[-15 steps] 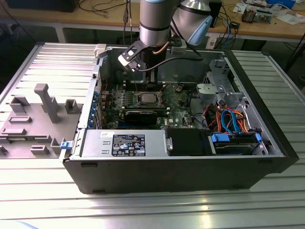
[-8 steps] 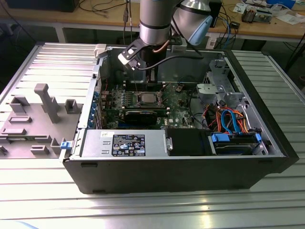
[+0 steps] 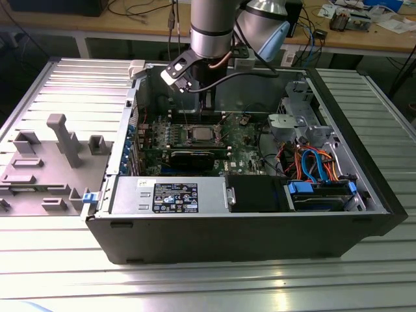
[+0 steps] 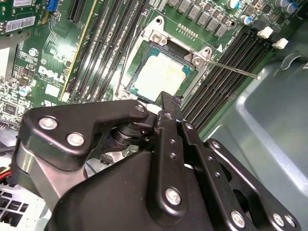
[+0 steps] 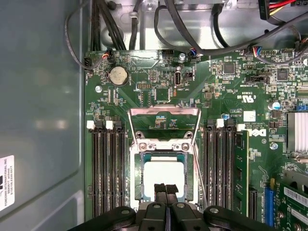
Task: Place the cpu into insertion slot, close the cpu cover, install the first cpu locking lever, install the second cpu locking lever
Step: 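Close the cpu cover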
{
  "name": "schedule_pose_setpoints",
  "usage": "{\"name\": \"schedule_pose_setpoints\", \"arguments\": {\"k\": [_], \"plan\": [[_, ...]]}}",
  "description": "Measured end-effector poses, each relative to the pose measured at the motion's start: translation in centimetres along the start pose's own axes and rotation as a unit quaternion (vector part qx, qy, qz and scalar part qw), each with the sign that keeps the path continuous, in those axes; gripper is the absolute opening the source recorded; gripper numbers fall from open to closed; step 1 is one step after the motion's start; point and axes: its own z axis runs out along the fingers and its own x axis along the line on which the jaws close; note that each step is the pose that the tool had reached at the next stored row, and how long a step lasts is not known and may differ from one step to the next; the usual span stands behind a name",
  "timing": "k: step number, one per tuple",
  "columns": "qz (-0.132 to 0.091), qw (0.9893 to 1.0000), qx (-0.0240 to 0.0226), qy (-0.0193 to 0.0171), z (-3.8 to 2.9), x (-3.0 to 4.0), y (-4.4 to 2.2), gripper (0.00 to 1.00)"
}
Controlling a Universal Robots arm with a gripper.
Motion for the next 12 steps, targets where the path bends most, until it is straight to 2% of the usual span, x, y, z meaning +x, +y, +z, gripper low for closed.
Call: {"name": "schedule_pose_setpoints", "arguments": {"k": [12], "plan": [[0.0, 1.0, 0.0001, -0.0002, -0.41, 0.01, 0.0, 0.11]]}}
